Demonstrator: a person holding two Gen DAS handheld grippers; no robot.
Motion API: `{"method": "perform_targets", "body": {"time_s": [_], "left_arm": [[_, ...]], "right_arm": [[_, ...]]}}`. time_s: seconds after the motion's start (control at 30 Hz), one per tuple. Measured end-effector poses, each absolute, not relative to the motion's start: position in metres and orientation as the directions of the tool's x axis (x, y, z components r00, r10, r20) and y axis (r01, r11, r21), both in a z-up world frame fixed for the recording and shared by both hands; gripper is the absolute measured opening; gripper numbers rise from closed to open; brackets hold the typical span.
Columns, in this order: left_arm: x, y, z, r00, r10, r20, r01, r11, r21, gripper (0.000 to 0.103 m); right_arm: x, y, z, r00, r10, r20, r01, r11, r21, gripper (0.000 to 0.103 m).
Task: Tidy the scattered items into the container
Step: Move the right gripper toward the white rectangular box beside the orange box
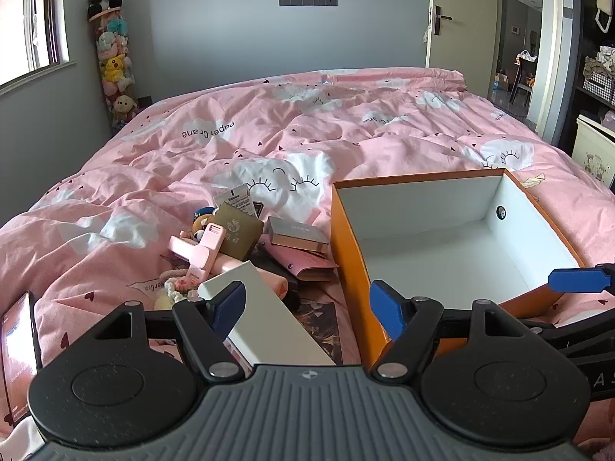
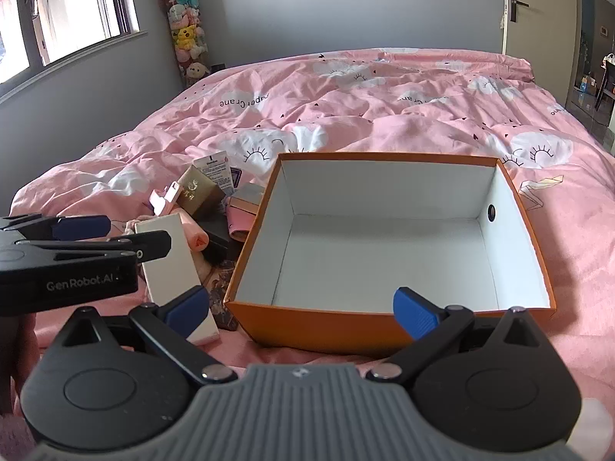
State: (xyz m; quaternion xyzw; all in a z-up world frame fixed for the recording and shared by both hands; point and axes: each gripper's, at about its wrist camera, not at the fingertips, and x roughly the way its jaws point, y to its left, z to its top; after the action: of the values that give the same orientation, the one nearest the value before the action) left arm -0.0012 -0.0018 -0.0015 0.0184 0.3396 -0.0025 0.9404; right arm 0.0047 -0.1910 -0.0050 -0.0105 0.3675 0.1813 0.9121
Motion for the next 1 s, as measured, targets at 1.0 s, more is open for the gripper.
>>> {"method": "perform_targets", "body": {"time_s": [1.0], "left_arm": [[0.0032,0.0007,-0.0048,0.753,0.013,-0.658,0.009,1.000,0.030,0.085]], "right_arm": [[0.0081,-0.1961,-0.0082,0.654,0.287,-0.700,-0.305,0.947,0.103,0.102]]}}
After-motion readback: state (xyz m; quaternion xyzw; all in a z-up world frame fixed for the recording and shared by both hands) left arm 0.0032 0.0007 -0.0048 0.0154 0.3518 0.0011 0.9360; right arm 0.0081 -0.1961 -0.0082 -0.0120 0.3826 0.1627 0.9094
